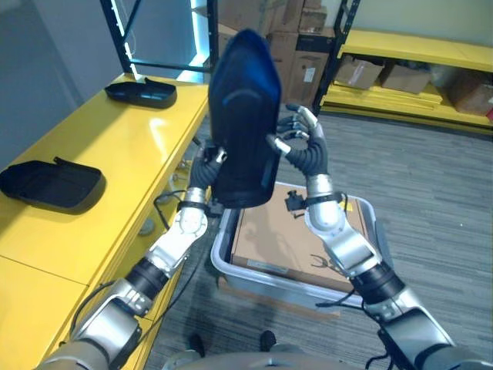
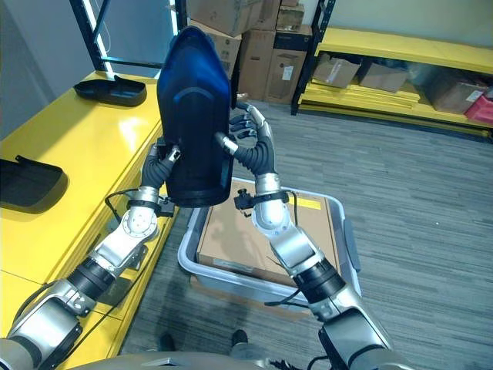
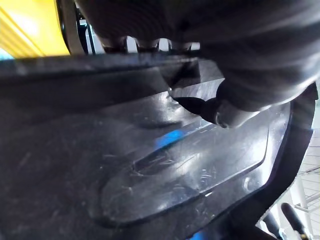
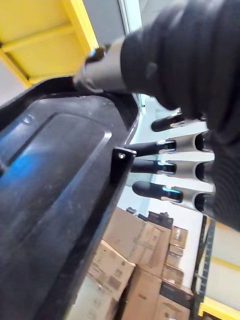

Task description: Move parts from the plastic box to the shelf.

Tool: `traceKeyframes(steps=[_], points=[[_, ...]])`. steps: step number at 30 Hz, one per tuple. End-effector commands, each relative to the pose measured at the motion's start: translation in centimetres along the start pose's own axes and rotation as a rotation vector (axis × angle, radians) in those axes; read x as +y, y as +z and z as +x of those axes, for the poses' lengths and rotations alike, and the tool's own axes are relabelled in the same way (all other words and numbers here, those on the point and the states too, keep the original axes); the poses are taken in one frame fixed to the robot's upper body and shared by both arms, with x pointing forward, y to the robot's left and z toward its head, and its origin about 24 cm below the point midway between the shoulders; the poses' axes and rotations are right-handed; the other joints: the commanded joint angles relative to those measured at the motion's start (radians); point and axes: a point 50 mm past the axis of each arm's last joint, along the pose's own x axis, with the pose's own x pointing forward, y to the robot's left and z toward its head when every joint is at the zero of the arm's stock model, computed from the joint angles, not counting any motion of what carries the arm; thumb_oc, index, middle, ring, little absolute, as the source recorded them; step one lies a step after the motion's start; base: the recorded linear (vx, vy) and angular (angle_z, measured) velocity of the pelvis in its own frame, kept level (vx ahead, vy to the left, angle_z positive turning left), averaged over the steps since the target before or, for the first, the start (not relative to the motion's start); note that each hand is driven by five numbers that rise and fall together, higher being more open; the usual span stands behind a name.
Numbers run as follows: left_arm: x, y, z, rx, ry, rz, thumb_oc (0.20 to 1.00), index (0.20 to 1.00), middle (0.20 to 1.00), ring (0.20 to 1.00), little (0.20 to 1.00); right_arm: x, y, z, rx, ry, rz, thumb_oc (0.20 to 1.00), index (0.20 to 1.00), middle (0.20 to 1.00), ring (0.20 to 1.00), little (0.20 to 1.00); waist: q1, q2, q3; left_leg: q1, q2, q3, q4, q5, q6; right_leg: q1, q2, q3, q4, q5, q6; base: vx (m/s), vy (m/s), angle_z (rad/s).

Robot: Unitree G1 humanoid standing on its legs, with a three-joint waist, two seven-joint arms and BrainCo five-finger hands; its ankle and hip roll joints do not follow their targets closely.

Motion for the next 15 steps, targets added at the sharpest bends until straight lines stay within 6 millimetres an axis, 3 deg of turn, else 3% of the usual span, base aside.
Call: traceKeyframes(steps=[1, 2, 4, 6, 9, 13, 14, 15], points=[[-0.8, 3.8, 1.3, -0.241, -0.027, 0.012, 0.2, 0.2, 0.2, 0.2, 0.2, -1.5, 2.6, 0.4, -0.132, -0.073, 0.118, 1.0, 1.0, 1.0, 1.0, 1.0, 0.001, -0.002, -0.005, 0.054, 0.025, -0.02, 0.004, -0.182, -0.006, 0.045, -0.005, -0.006, 0.003, -0.129, 0.028, 0.0, 0.0, 0.0], [-0.3, 3.6, 1.2, -0.249, -0.011, 0.033, 0.2, 0.2, 0.2, 0.2, 0.2, -2.4, 1.8, -0.2, -0.093, -0.117, 0.125, 1.0, 1.0, 1.0, 1.0, 1.0, -0.006, -0.002, -0.003, 0.054, 0.025, -0.017, 0.004, -0.181, -0.005, 0.044, -0.005, -0.003, 0.003, -0.128, 0.029, -0.02, 0.044, -0.01], [1.6, 3.0, 0.4, -0.262, 0.068, 0.07, 0.2, 0.2, 0.2, 0.2, 0.2, -5.7, -1.4, -4.0, 0.074, -0.306, 0.12, 1.0, 1.0, 1.0, 1.0, 1.0, -0.04, -0.002, 0.007, 0.065, 0.025, 0.0, 0.004, -0.188, -0.001, 0.046, -0.006, 0.013, 0.003, -0.127, 0.038, -0.01, 0.044, -0.03], [3.2, 2.7, -0.3, -0.28, 0.13, 0.088, 0.2, 0.2, 0.2, 0.2, 0.2, -7.4, -2.9, -6.7, 0.176, -0.372, 0.097, 1.0, 1.0, 1.0, 1.0, 1.0, -0.069, -0.003, 0.008, 0.063, 0.026, 0.015, 0.004, -0.186, 0.001, 0.035, -0.007, 0.025, 0.003, -0.119, 0.043, -0.02, 0.027, -0.13], [5.0, 3.7, -0.9, -0.354, 0.216, 0.094, 0.2, 0.2, 0.2, 0.2, 0.2, -8.5, -5.9, -10.3, 0.404, -0.367, 0.033, 1.0, 1.0, 1.0, 1.0, 1.0, -0.106, -0.002, 0.019, 0.063, 0.022, 0.03, 0.004, -0.186, 0.01, 0.023, -0.008, 0.043, 0.003, -0.116, 0.044, -0.05, 0.039, -0.32], [6.4, 5.1, -1.1, -0.418, 0.262, 0.068, 0.2, 0.2, 0.2, 0.2, 0.2, -8.7, -9.6, -14.5, 0.655, -0.284, -0.026, 1.0, 1.0, 1.0, 1.0, 1.0, -0.111, -0.004, 0.028, 0.06, 0.014, 0.024, 0.004, -0.19, 0.013, 0.018, -0.009, 0.046, 0.003, -0.118, 0.045, -0.03, -0.008, -0.16], [6.9, 5.7, -1.5, -0.437, 0.25, 0.029, 0.2, 0.2, 0.2, 0.2, 0.2, -8.0, -12.6, -18.7, 0.895, -0.187, -0.02, 1.0, 1.0, 1.0, 1.0, 1.0, -0.096, -0.007, 0.033, 0.061, 0.01, 0.014, 0.004, -0.191, 0.011, 0.02, -0.012, 0.04, 0.003, -0.119, 0.046, -0.02, -0.071, -0.06], [6.9, 5.9, -1.7, -0.447, 0.239, 0.023, 0.2, 0.2, 0.2, 0.2, 0.2, -7.7, -13.1, -19.8, 0.949, -0.175, -0.01, 1.0, 1.0, 1.0, 1.0, 1.0, -0.09, -0.008, 0.034, 0.059, 0.01, 0.01, 0.004, -0.191, 0.01, 0.02, -0.011, 0.037, 0.003, -0.12, 0.045, -0.02, -0.095, 0.0]])
